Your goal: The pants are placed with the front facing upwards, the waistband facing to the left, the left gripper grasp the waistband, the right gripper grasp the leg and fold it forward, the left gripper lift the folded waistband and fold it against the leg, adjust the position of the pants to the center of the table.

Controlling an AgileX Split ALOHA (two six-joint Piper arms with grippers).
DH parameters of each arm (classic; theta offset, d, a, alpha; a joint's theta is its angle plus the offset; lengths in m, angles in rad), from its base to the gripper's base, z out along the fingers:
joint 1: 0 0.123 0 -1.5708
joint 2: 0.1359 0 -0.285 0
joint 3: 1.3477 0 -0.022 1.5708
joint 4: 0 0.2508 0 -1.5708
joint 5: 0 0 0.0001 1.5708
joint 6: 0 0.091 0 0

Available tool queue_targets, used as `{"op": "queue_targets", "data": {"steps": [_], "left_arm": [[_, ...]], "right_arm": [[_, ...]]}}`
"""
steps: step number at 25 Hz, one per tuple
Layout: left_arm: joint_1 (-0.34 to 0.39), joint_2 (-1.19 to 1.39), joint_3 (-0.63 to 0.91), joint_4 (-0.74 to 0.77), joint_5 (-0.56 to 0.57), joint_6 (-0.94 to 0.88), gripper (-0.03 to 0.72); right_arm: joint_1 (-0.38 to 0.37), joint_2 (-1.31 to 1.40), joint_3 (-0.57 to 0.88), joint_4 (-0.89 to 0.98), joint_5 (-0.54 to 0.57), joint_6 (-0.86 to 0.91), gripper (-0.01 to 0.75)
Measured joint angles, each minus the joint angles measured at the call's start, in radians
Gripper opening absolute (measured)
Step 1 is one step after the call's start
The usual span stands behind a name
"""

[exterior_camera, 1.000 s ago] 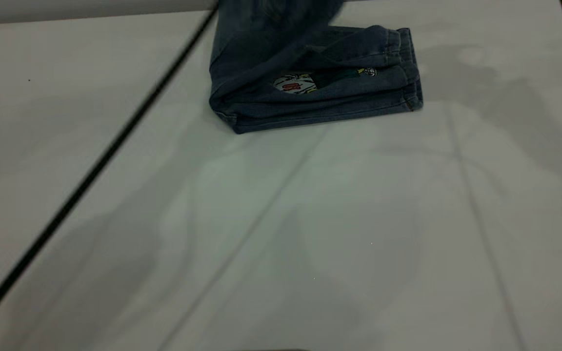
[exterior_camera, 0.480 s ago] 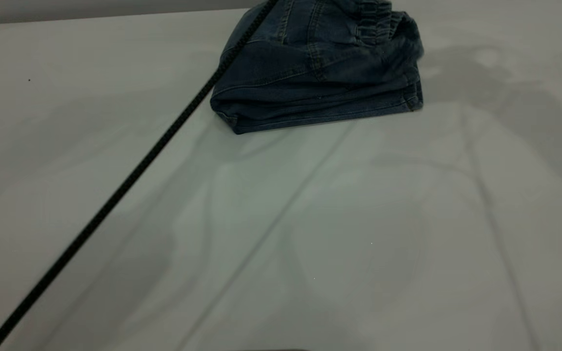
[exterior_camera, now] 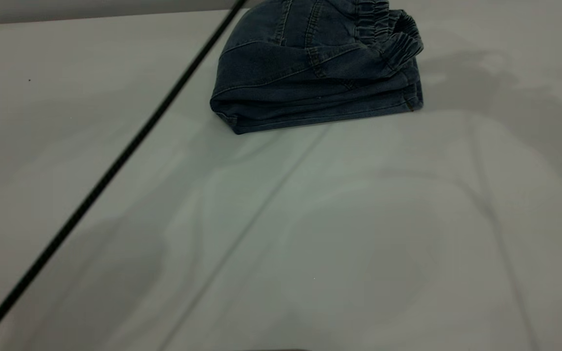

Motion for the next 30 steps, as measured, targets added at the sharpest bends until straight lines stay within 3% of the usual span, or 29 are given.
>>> {"op": "queue_targets", "data": {"steps": [8, 15, 20, 26, 30], "left_arm": [[-0.001, 0.153, 0.0, 0.005, -0.306, -0.044, 0.569], [-0.001, 0.248, 0.0, 0.005, -0.38, -0.052, 0.552], [-0.001, 0.246, -0.006, 0.004, -0.296, -0.057, 0.552], [-0.001, 0.221, -0.011, -0.001, -0.053, -0.059, 0.55], [-0.001, 0.206, -0.011, 0.018, 0.05, -0.059, 0.55]], "right_arm": [[0.0, 0.0, 0.0, 0.004, 0.017, 0.0, 0.484], [0.0, 0.0, 0.0, 0.004, 0.017, 0.0, 0.484], [0.0, 0.0, 0.0, 0.004, 0.017, 0.0, 0.484], [0.0, 0.0, 0.0, 0.004, 0.017, 0.0, 0.484], [0.0, 0.0, 0.0, 0.004, 0.017, 0.0, 0.484]]}}
